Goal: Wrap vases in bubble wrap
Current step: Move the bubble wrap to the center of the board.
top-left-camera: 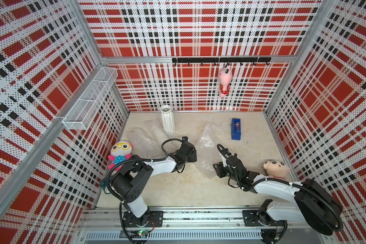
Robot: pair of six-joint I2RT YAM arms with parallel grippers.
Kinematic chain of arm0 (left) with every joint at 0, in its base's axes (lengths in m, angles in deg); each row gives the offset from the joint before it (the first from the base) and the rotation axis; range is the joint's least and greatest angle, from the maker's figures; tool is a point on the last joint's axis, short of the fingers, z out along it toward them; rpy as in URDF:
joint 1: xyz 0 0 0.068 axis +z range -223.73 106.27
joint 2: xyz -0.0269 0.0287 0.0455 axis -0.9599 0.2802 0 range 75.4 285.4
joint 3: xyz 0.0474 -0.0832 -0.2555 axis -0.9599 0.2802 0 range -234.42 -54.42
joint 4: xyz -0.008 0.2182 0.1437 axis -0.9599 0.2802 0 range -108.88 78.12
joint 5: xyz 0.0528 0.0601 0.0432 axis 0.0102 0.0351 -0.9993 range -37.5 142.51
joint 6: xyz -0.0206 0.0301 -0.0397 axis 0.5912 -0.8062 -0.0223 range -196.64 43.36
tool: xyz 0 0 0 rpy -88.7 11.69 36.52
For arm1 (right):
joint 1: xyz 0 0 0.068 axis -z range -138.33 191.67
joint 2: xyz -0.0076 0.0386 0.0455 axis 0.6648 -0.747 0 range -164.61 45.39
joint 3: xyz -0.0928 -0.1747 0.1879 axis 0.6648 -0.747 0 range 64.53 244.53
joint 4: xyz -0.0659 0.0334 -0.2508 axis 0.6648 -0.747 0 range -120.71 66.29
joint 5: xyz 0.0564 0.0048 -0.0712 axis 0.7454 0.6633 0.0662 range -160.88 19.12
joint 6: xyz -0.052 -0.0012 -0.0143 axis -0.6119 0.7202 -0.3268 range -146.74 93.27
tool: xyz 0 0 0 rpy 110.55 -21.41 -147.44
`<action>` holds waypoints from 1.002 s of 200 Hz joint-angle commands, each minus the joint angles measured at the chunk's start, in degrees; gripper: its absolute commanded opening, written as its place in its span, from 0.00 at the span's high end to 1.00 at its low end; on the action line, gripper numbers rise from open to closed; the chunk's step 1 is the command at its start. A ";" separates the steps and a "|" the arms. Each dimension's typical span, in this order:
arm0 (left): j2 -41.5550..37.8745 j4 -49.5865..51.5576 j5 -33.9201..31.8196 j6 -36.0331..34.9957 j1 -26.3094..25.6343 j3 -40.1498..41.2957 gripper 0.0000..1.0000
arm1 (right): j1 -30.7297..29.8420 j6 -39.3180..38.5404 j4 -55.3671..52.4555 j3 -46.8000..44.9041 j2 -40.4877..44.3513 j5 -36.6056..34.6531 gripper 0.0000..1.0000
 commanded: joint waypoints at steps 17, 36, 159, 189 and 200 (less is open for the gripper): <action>-0.49 -1.09 1.26 -0.96 -2.75 1.59 0.36 | 6.25 2.01 -4.27 0.67 3.48 -3.13 0.49; -2.95 -0.63 1.26 -1.55 -6.28 2.75 0.37 | 7.81 2.67 -4.43 1.30 2.60 -3.03 0.49; 2.51 8.76 -5.24 -11.24 -15.98 -16.30 0.17 | 9.37 8.48 -3.13 -1.05 -3.50 -4.45 0.47; 5.82 6.00 -0.49 -12.39 -18.11 -15.79 0.18 | 11.32 9.85 0.08 -4.17 -1.32 -2.28 0.46; 7.33 5.76 0.98 -12.56 -18.45 -15.75 0.18 | 12.09 9.96 1.56 -4.89 -1.22 -0.72 0.46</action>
